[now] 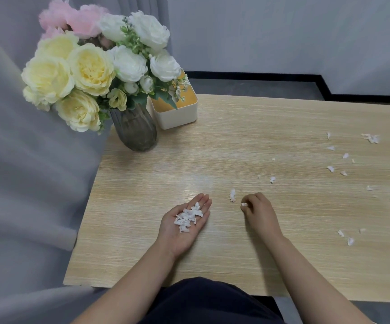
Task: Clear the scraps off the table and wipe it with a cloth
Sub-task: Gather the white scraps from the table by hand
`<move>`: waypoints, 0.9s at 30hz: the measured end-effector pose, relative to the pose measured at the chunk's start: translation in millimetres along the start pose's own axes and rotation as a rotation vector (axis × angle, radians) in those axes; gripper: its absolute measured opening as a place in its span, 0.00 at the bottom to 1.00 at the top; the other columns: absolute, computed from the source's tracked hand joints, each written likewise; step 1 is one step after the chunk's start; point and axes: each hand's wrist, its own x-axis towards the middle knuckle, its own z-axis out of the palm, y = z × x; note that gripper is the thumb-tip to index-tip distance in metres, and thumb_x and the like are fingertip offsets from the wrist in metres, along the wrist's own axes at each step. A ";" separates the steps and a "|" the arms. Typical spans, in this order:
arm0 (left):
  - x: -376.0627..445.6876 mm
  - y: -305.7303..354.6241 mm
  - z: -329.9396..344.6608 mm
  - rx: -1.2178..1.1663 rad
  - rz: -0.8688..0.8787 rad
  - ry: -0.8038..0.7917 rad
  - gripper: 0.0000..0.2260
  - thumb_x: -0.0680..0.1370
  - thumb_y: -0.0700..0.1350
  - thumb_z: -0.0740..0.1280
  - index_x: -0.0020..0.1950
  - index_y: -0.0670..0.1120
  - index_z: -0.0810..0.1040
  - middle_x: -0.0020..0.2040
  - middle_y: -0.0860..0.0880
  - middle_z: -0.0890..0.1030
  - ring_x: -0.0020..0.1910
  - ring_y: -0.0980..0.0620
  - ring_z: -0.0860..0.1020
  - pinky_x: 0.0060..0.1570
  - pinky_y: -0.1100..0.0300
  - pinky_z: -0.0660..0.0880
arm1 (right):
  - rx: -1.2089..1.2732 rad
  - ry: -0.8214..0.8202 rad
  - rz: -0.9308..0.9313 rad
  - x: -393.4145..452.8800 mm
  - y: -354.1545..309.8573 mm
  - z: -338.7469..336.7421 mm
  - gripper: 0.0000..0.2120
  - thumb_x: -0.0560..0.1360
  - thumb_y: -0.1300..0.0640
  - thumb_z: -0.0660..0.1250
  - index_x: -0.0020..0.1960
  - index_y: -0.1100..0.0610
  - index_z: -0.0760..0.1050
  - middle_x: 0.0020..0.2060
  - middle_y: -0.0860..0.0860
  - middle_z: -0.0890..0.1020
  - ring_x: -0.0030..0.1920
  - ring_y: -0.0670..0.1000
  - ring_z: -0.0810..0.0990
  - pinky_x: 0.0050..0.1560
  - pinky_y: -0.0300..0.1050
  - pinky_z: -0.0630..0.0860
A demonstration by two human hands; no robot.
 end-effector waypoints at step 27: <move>2.0 -2.0 -4.1 0.014 0.016 0.055 0.19 0.75 0.39 0.53 0.54 0.31 0.80 0.60 0.36 0.78 0.61 0.40 0.75 0.69 0.50 0.64 | 0.049 0.009 -0.133 9.2 -36.3 -0.2 0.05 0.74 0.63 0.64 0.48 0.58 0.78 0.41 0.46 0.75 0.43 0.48 0.74 0.43 0.38 0.66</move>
